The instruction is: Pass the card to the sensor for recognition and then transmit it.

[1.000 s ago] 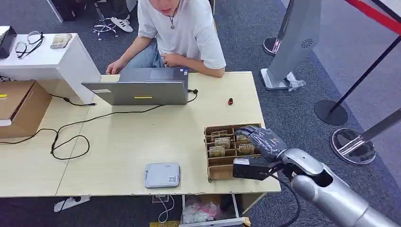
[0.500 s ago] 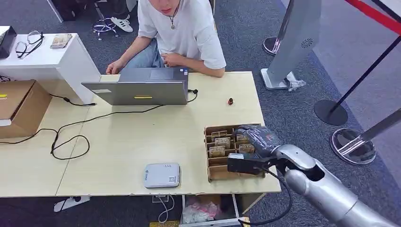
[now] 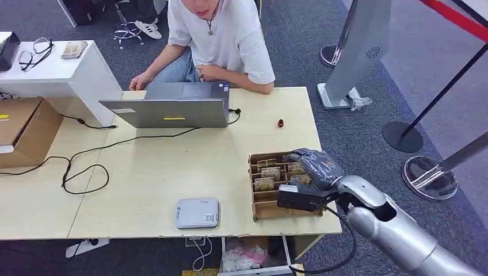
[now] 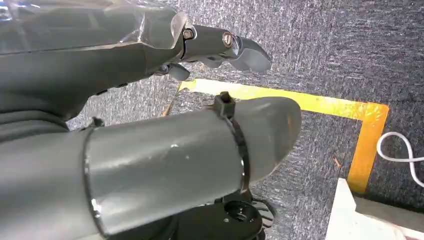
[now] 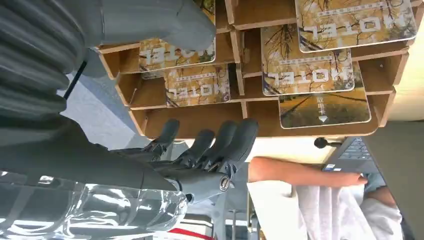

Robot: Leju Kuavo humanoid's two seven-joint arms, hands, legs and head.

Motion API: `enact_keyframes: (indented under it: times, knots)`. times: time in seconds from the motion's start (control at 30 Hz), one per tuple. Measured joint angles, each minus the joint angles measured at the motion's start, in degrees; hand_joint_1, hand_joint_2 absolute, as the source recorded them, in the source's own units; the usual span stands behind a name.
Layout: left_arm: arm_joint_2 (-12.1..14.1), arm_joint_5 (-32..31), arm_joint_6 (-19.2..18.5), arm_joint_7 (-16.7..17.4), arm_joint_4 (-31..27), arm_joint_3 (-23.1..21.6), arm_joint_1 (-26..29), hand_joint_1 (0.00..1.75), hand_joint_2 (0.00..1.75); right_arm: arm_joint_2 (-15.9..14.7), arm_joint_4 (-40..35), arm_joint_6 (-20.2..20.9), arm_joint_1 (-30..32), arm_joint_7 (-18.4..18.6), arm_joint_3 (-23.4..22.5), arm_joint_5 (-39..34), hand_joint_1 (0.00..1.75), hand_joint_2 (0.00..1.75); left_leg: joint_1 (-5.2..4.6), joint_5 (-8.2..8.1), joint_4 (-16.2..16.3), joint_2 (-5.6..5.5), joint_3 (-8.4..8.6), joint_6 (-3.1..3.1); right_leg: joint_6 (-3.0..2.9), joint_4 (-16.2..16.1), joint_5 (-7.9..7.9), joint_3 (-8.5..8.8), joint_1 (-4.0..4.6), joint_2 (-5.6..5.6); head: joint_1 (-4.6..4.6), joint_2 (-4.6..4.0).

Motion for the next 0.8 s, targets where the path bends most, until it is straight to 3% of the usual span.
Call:
enact_keyframes:
  times: [0.8]
  knots:
    - [0.0, -0.52, -0.44, 0.0, 0.0, 0.0, 0.0, 0.0, 0.0, -3.65, -5.97, -0.98, 8.95, 0.76, -5.49, 1.42, 0.7, 1.75, 0.0, -0.01, 0.0, 0.02, -0.01, 0.0, 0.0, -0.01, 0.0, 0.0, 0.0, 0.01, 0.02, 0.0]
